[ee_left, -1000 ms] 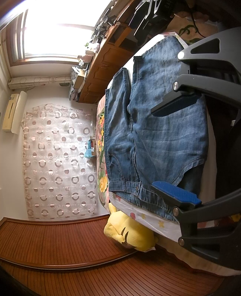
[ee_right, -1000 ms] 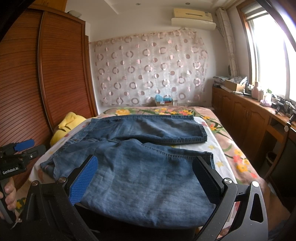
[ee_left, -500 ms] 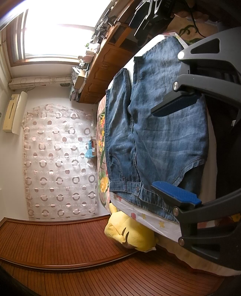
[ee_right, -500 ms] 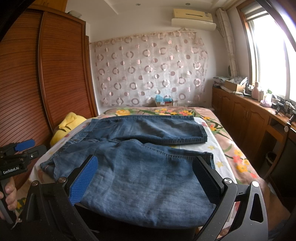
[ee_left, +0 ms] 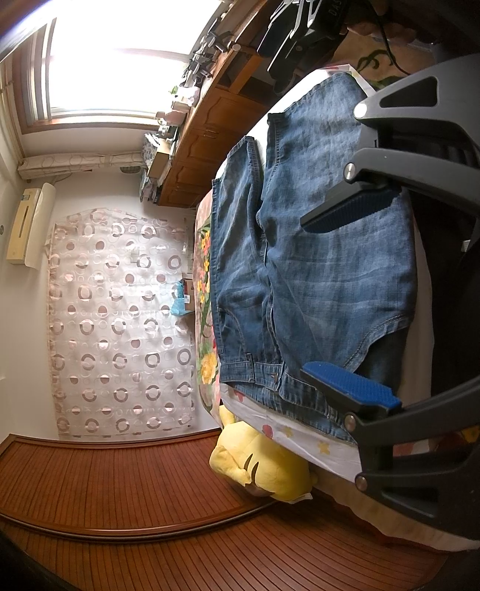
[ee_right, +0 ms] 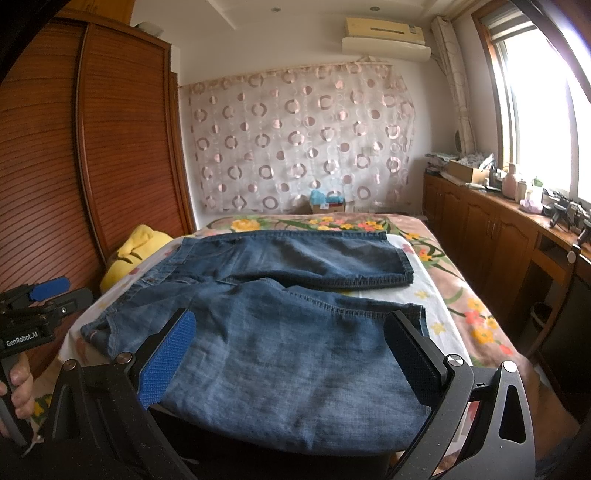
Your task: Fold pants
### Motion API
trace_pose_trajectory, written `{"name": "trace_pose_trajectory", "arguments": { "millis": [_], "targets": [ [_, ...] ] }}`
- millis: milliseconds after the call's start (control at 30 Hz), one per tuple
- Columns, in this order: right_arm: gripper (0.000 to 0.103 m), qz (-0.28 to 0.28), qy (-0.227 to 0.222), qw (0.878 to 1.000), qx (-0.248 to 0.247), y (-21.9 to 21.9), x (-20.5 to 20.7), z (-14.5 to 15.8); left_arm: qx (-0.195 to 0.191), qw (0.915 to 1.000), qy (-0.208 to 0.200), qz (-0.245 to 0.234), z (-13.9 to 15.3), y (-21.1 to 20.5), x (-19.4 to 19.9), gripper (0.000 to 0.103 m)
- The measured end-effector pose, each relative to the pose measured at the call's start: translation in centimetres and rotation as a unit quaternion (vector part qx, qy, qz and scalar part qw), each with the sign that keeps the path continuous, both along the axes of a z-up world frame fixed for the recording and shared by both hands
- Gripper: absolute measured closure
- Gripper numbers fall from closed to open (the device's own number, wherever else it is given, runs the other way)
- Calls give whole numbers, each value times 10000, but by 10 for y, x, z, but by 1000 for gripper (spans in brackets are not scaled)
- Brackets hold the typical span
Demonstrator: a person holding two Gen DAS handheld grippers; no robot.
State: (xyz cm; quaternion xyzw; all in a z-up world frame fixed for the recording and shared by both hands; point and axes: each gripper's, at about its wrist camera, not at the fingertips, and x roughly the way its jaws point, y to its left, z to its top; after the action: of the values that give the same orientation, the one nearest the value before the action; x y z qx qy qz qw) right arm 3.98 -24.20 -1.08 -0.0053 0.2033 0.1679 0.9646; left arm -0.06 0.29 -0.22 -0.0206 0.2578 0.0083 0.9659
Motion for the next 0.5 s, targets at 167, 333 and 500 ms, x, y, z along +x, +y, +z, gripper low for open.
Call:
{"name": "trace_pose_trajectory", "arguments": {
  "millis": [167,333,500],
  "targets": [
    [0,2,-6,10000,1,-1,0,0,2,10000,-4,4,0,0,0,30],
    [0,2,-10,10000,2,0,0,1,-2,10000,-6,3,0,0,0,30],
    [0,0,-8,10000,5,-1,0,1,-5,10000,-4,1,0,0,0,30]
  ]
}}
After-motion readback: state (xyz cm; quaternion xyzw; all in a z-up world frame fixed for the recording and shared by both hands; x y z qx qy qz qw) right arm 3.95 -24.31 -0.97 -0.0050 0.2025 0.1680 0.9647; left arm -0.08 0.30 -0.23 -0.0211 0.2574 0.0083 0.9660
